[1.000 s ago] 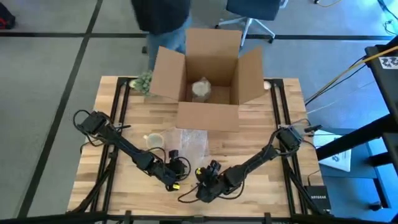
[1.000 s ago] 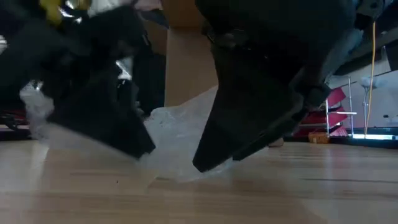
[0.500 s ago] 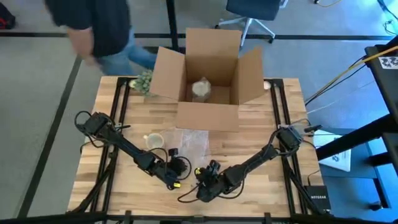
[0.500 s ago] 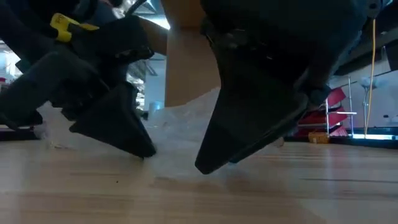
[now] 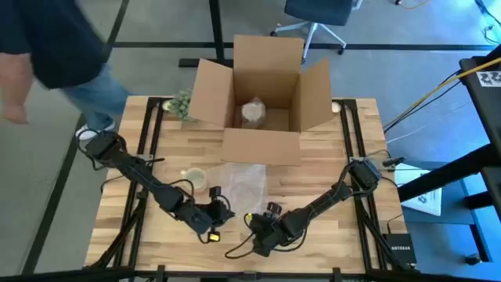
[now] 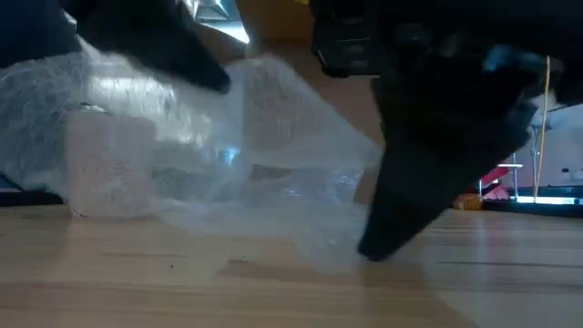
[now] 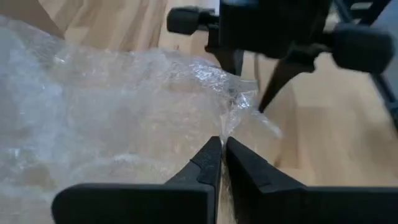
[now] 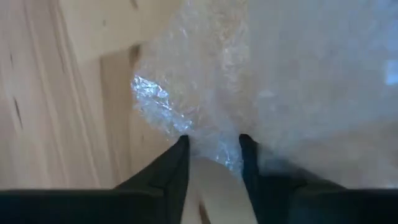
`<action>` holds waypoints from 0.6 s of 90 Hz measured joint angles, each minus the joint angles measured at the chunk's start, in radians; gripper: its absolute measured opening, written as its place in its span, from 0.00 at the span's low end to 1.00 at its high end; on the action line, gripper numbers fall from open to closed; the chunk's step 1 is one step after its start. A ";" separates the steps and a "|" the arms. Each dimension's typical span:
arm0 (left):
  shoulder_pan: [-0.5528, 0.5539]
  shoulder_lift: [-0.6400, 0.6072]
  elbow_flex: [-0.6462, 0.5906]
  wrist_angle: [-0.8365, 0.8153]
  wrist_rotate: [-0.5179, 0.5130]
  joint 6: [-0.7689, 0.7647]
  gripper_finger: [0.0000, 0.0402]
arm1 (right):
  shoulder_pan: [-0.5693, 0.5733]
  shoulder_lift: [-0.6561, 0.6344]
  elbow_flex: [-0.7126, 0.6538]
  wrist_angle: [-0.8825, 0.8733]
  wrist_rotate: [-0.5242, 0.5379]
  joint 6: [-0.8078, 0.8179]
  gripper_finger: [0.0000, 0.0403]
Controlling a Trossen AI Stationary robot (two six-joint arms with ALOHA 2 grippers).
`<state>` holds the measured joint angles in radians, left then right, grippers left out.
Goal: Wrap mug
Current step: Prepare the bubble wrap on the table
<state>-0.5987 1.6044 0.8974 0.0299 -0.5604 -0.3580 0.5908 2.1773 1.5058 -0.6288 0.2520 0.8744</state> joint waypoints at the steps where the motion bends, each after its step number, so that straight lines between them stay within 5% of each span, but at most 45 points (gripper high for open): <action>1: 0.000 -0.005 0.000 0.000 -0.001 0.000 0.00 | 0.002 0.000 0.004 -0.008 -0.004 -0.002 0.23; 25: -0.003 -0.119 0.000 0.002 -0.005 -0.010 0.00 | 0.083 0.007 0.121 -0.334 -0.143 -0.010 0.02; 54: 0.004 -0.210 0.000 -0.063 -0.035 -0.085 0.00 | 0.256 0.006 0.152 -0.609 -0.155 0.171 0.03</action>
<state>-0.5952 1.3946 0.8978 -0.0334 -0.5958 -0.4435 0.8470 2.1834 1.6577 -1.2375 0.0974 1.0456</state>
